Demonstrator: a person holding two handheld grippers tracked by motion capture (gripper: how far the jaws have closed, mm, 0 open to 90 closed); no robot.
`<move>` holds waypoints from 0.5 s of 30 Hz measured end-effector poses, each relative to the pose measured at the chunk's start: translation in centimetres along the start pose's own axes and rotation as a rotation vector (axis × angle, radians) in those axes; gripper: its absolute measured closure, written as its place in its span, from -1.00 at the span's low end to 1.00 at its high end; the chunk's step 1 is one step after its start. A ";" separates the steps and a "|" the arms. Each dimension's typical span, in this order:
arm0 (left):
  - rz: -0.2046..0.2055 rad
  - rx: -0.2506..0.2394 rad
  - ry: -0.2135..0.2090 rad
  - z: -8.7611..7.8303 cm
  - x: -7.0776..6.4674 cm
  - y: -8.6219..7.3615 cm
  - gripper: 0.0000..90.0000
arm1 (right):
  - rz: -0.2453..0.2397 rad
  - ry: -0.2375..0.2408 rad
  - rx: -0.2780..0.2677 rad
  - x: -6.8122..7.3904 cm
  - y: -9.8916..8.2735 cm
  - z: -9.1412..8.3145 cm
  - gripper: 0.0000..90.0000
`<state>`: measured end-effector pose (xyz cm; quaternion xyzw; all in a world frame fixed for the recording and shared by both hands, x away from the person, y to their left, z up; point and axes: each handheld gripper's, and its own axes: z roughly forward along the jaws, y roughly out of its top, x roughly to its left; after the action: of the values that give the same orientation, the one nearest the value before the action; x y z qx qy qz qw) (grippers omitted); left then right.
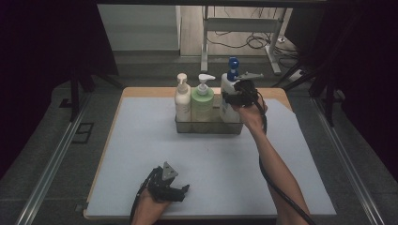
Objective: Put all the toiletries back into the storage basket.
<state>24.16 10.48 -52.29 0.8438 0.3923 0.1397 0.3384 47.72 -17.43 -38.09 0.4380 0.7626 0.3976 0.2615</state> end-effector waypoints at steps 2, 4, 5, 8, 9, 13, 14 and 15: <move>0.000 0.000 0.000 0.0 0.0 0.0 -0.76 | 0.000 0.004 0.005 0.1 -0.2 0.0 -0.11; 0.002 0.002 0.000 0.0 0.0 0.0 -0.76 | -0.003 0.008 0.009 0.3 -0.4 0.0 -0.11; -0.003 -0.001 0.000 0.0 0.0 0.0 -0.76 | -0.005 0.009 0.011 0.4 -0.5 0.0 -0.11; -0.004 -0.001 -0.001 0.0 0.0 0.0 -0.76 | -0.011 0.010 0.016 0.7 -0.8 0.0 -0.11; -0.006 -0.001 -0.001 0.0 0.0 0.0 -0.76 | -0.017 0.011 0.015 0.7 -0.9 0.0 -0.11; -0.001 -0.001 -0.001 0.0 0.0 0.0 -0.76 | -0.012 0.015 0.031 0.8 -1.3 0.0 -0.11; -0.001 -0.001 0.000 0.0 0.0 0.0 -0.76 | -0.011 0.015 0.032 0.8 -1.4 0.0 -0.11; -0.001 -0.001 0.000 0.0 0.0 0.0 -0.76 | -0.009 0.016 0.035 0.8 -1.4 0.0 -0.11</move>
<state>24.16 10.47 -52.30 0.8434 0.3927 0.1396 0.3392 46.66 -17.14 -39.33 0.4358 0.7735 0.3866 0.2498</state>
